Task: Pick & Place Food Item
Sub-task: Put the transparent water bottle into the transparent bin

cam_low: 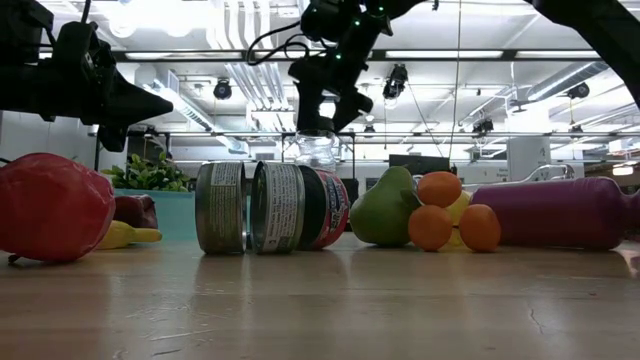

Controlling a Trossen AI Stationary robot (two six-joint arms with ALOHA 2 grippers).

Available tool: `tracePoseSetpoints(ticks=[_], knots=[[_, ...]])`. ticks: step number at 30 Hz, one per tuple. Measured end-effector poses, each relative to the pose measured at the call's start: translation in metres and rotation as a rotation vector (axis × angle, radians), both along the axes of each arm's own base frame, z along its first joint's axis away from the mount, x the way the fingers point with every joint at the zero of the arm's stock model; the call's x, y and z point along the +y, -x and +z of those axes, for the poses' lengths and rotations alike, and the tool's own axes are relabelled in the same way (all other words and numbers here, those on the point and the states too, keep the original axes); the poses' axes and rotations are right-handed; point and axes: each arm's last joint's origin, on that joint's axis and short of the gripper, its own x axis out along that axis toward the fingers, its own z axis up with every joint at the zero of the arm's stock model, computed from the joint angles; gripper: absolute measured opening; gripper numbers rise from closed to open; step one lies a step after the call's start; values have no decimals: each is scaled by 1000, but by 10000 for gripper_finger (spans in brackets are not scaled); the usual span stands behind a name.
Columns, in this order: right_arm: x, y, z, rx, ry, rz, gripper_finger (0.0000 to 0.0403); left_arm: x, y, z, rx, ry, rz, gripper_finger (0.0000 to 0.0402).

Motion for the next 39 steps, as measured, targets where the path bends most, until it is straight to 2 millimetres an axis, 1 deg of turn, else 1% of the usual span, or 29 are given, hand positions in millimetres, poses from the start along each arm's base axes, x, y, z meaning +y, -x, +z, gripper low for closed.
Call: tracePoseSetpoints(ticks=[14,16,18,23,25,29,32,34,39], knots=[[0,-1,-2,-12,-7,-17,395,0,0,0,0,0,0,1],[0,-1,-2,-13,-7,-17,390,0,0,0,0,0,0,1],[0,-1,-2,-15,-6,-17,376,0,0,0,0,0,0,1],[-1,-2,-2,-23,-2,-17,319,0,0,0,0,0,0,1],[-1,-2,-2,-24,-2,-17,305,0,0,0,0,0,0,1],[-1,-2,-2,-25,-4,-20,306,0,0,0,0,0,0,1],[-1,-2,-2,-23,-3,-24,321,0,0,0,0,0,0,1],[-1,-2,-2,-23,-2,-25,324,0,0,0,0,0,0,1],[-1,-2,-2,-22,-1,-26,306,0,0,0,0,0,0,1]])
